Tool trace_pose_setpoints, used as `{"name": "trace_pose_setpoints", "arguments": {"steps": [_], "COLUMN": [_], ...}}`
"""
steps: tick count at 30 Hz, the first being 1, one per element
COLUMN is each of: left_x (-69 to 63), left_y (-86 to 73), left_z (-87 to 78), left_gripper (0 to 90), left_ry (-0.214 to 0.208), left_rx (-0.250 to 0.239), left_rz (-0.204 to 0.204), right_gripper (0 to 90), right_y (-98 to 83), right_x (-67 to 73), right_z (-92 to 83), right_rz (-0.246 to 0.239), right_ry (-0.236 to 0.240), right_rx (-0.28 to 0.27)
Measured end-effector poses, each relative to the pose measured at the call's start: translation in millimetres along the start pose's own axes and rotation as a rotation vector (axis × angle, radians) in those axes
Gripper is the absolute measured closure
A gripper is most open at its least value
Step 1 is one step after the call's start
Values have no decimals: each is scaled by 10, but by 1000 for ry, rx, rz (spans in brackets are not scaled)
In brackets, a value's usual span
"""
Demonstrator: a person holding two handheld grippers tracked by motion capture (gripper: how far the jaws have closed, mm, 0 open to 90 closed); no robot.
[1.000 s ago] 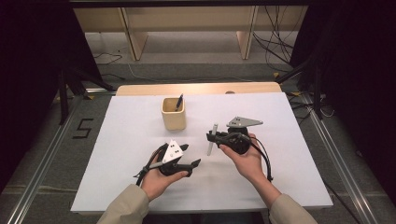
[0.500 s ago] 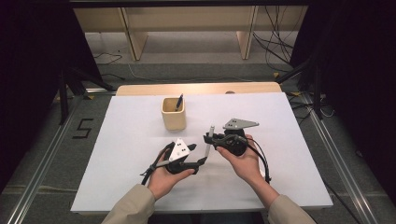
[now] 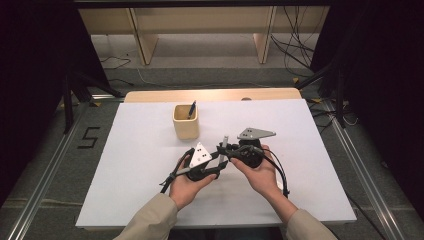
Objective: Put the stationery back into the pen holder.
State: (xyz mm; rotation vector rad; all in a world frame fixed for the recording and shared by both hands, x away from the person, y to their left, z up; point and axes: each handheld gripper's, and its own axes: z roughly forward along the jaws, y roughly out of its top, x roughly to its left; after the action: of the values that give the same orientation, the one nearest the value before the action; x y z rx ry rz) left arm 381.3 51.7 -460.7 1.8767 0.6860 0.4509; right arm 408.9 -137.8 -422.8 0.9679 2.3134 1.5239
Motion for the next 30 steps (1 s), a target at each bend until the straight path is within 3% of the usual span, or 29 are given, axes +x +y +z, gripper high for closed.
{"name": "trace_pose_setpoints", "arguments": {"steps": [11, 17, 23, 27, 30], "left_x": [8, 13, 58, 148, 233], "left_y": [6, 16, 18, 28, 30], "left_z": [36, 34, 8, -37, -75], "left_gripper": [724, 780, 784, 784, 784], "left_ry": [17, 26, 51, 74, 97], "left_rx": [-14, -28, -28, -42, -54], "left_rz": [-4, -28, -36, -53, -65], "right_gripper": [783, 780, 599, 466, 414], "right_y": [-6, -5, 13, 26, 25], "right_x": [7, 8, -12, -46, -78], "right_z": [8, 3, -38, -96, -127], "right_rz": [4, 6, 32, 42, 50], "right_ry": [1, 1, -16, -40, -59], "right_rx": [-2, -13, -44, -69, -70]}}
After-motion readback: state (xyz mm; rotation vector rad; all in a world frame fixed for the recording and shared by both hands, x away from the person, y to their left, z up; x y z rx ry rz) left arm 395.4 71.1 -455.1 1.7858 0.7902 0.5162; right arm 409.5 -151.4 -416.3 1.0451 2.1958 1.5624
